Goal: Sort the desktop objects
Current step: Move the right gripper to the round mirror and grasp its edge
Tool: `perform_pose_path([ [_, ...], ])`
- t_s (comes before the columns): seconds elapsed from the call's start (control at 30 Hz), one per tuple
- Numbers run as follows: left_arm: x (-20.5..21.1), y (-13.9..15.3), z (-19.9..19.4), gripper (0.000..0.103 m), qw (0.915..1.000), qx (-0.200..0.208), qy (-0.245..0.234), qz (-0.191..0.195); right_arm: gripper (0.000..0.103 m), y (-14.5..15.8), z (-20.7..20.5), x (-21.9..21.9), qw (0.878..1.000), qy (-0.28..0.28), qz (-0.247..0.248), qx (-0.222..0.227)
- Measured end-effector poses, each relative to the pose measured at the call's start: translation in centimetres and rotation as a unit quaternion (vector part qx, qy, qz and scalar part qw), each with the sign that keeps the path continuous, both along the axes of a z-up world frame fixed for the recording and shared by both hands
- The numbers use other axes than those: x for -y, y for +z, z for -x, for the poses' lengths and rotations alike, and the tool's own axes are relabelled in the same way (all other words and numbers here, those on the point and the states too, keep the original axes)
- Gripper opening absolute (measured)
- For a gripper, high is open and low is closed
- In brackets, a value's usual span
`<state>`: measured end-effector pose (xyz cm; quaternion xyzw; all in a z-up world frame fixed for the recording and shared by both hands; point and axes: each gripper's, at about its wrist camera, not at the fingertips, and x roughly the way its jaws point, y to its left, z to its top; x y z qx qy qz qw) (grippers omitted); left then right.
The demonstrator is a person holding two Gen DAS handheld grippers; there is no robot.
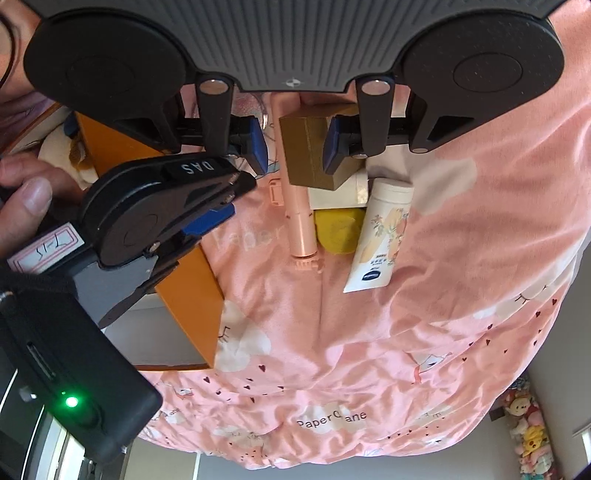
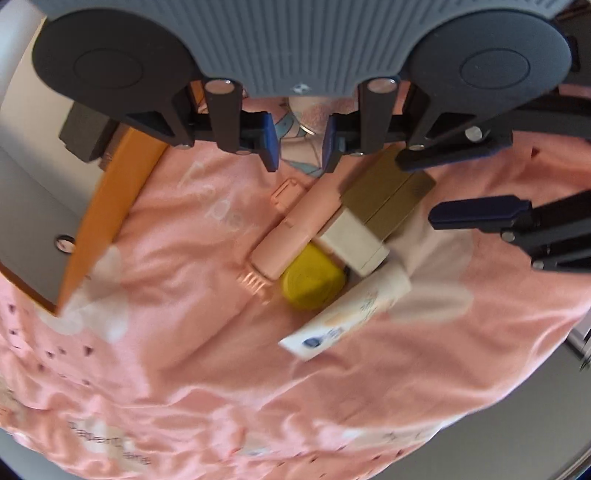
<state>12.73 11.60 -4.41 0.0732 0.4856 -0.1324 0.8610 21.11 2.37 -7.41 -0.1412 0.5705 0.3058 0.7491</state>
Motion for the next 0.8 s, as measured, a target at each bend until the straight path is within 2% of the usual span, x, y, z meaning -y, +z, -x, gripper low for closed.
perform_pose_path([
  [0.1, -1.2, -0.2, 0.4, 0.038, 0.9998, -0.008, 0.016, 0.001, 0.029, -0.9, -0.2, -0.6, 0.999, 0.033, 0.022, -0.020],
  [0.13, -1.7, -0.3, 0.6, 0.038, 0.9997, -0.011, 0.022, 0.007, 0.029, -2.0, -0.2, -1.4, 0.996, 0.064, 0.051, -0.039],
  [0.27, -2.8, -0.3, 0.9, 0.038, 0.9990, -0.016, 0.039, 0.015, 0.032, -3.6, 0.3, -3.0, 0.988, 0.110, 0.090, -0.061],
  [0.33, -3.0, -0.3, 0.8, 0.038, 0.9988, -0.016, 0.042, 0.017, 0.036, -4.0, 0.2, -3.2, 0.987, 0.111, 0.098, -0.064],
  [0.43, -3.1, -0.2, 0.8, 0.038, 0.9987, -0.016, 0.043, 0.020, 0.039, -5.1, -0.3, -3.8, 0.983, 0.107, 0.115, -0.097],
  [0.6, -3.2, -0.3, 0.8, 0.038, 0.9987, -0.016, 0.044, 0.022, 0.046, -6.1, -0.3, -4.5, 0.978, 0.109, 0.137, -0.112],
  [0.63, -3.2, -0.3, 0.8, 0.038, 0.9986, -0.016, 0.044, 0.023, 0.047, -6.1, -0.3, -4.5, 0.978, 0.109, 0.137, -0.112],
  [0.73, -3.3, -0.3, 0.9, 0.038, 0.9985, -0.015, 0.046, 0.025, 0.054, -7.1, -0.7, -4.8, 0.976, 0.090, 0.132, -0.150],
  [0.8, -3.4, -0.3, 1.0, 0.038, 0.9984, -0.014, 0.048, 0.027, 0.057, -7.3, -0.8, -4.8, 0.975, 0.086, 0.132, -0.155],
])
